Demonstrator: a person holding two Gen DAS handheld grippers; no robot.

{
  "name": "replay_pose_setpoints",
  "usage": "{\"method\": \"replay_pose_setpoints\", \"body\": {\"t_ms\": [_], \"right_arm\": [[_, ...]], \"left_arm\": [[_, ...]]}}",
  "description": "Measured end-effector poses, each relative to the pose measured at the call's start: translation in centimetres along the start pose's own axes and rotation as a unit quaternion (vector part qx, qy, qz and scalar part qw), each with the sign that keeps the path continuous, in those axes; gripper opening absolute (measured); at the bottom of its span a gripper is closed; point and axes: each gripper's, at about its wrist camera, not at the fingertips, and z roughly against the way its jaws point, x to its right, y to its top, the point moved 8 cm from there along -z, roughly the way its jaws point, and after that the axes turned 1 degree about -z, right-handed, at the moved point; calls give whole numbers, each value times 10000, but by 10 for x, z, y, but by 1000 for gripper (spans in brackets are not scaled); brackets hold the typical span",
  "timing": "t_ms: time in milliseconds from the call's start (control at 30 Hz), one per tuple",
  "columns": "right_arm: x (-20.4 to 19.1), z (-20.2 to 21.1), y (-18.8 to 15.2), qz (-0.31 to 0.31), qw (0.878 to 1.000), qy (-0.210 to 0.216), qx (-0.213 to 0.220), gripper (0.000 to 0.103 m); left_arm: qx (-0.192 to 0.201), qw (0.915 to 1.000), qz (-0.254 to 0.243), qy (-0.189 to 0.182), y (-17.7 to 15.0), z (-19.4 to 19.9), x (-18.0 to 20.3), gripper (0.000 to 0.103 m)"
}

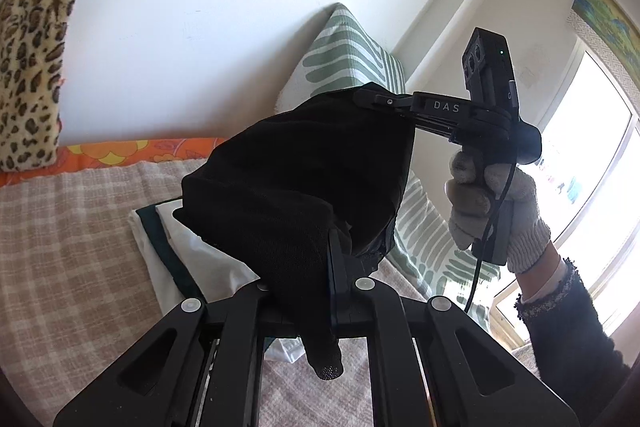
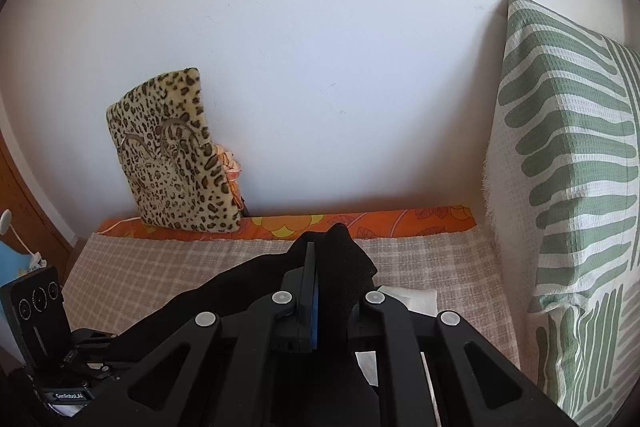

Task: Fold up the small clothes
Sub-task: 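Carry the lifted black bundle with both tools toward the clothes stack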

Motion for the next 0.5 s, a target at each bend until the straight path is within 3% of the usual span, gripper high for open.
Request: {"method": "replay_pose_setpoints", "body": {"t_ms": [267,500], "right_arm": [[50,-87,-34,-113,9971,-287,-697,5],[70,-115,-53,-191,9961,-236,-828,5]], "left_arm": [[-823,9966,107,8,-56,-59,-21,7],[-1334,9903,141,-350,-82,-37,-15,19]]}}
